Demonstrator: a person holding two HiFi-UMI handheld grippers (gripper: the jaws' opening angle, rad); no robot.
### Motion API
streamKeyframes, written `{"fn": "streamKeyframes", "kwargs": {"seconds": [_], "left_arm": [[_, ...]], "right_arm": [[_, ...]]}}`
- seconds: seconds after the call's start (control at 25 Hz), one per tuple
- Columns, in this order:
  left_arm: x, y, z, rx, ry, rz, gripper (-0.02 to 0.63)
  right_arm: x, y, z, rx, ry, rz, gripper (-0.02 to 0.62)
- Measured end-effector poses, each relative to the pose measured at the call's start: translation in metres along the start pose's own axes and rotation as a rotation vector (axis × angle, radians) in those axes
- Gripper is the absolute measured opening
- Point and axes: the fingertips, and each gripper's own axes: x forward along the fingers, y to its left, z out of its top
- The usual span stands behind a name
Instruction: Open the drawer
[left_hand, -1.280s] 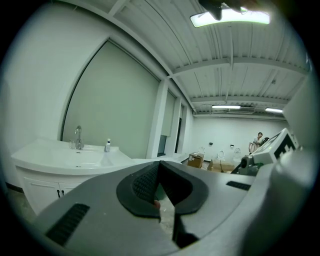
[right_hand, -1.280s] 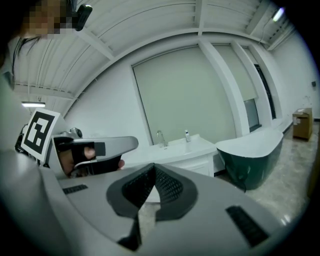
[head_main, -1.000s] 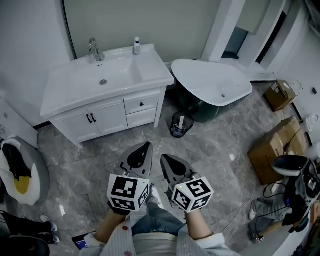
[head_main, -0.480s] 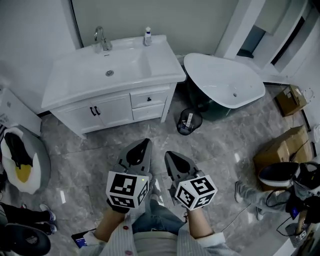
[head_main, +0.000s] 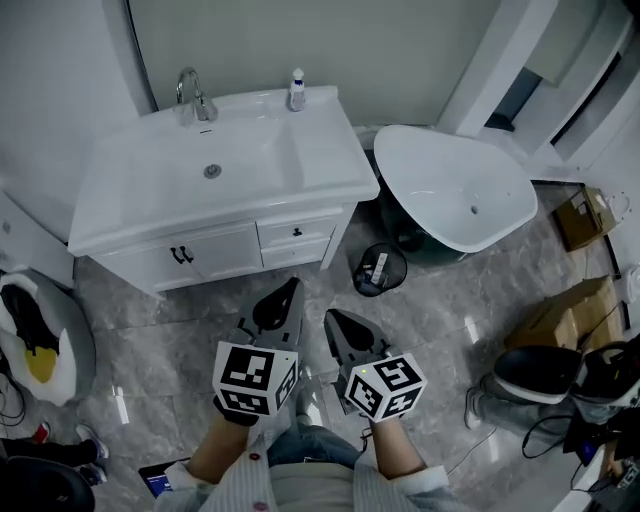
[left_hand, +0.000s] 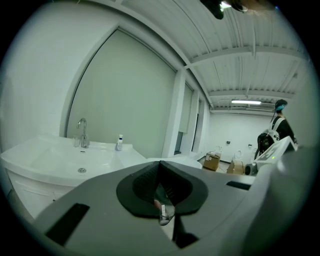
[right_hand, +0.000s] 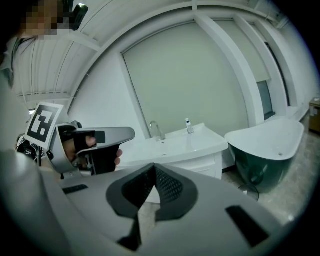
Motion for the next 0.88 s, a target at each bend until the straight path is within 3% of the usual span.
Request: {"fn": "streamKeyframes", "kwargs": {"seconds": [0.6, 0.88], "left_arm": [[0.093, 0.107, 0.031, -0.003, 0.039, 0.046, 0.017], [0.114, 0.126, 0.027, -0.005, 0.067, 0.043, 0.017]], "right_arm": [[0.133, -0.047, 0.068, 0.008, 0.013, 0.007, 0.009], [0.160, -0.060, 0.076, 0.024, 0.015, -0.010, 0.009]]}}
